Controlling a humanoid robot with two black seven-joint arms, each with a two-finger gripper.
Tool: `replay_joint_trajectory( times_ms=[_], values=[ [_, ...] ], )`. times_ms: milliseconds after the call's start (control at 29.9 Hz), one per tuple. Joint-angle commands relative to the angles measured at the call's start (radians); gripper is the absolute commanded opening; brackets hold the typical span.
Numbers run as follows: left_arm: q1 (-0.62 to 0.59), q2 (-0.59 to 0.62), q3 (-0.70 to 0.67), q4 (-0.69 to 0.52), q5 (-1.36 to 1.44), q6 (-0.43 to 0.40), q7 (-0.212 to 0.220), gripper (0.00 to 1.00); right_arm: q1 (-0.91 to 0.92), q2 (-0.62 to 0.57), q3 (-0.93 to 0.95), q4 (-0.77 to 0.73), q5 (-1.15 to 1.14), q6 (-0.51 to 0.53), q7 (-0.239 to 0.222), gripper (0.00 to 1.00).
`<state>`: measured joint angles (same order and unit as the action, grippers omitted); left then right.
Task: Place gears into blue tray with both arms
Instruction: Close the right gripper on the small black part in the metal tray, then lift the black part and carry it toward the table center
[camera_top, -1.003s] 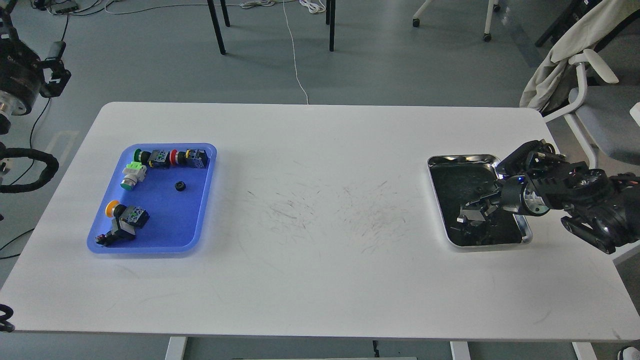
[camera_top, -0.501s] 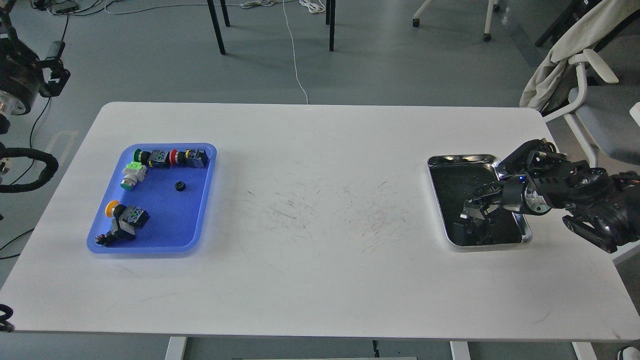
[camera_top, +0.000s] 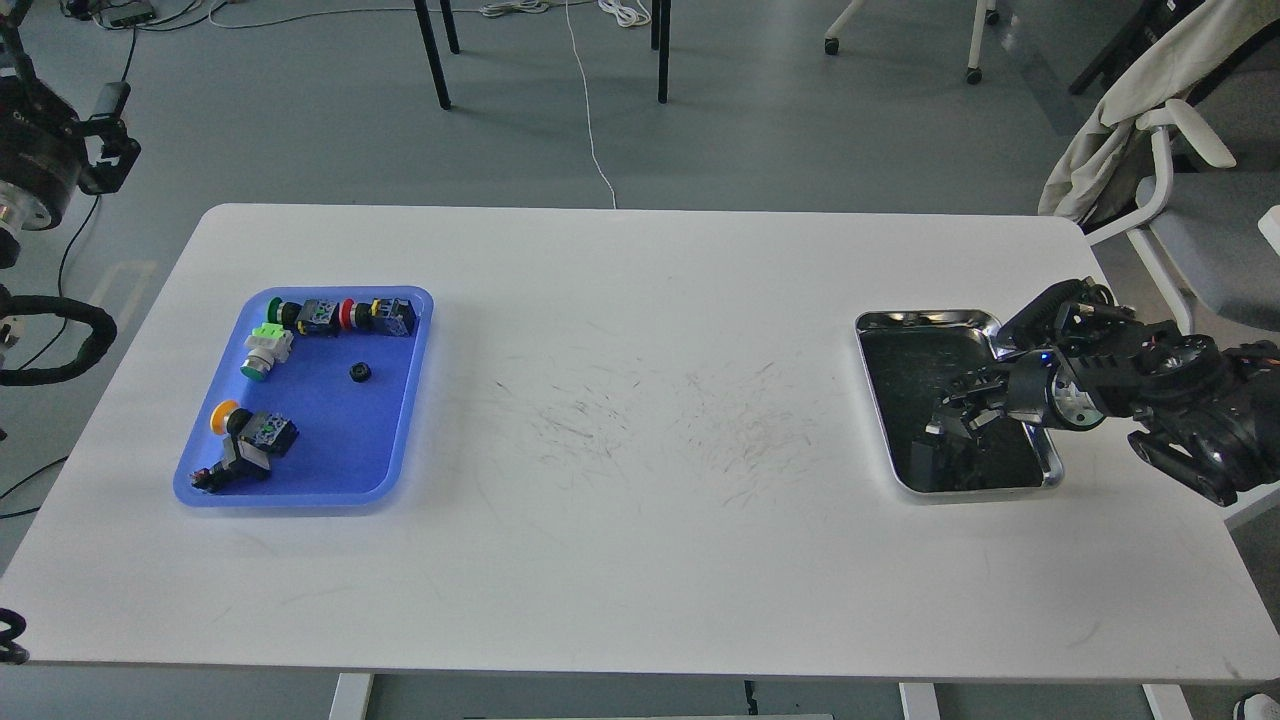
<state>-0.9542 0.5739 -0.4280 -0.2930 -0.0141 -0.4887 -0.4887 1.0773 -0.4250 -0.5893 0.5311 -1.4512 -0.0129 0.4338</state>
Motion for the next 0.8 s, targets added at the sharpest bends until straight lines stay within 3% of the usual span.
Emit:
replay_joint_trajectory(
  times_ms=[0,769],
  values=[
    [0.000,0.000,0.000,0.000,0.000,0.000,0.000,0.99,0.003,0.000,-0.001,0.003,0.000,0.001,0.003,0.01],
    [-0.001,0.006,0.002,0.000,0.000,0.000,0.000,0.99,0.093,0.018,0.012,0.021,0.003,-0.005,0.011,0.01]
  ],
)
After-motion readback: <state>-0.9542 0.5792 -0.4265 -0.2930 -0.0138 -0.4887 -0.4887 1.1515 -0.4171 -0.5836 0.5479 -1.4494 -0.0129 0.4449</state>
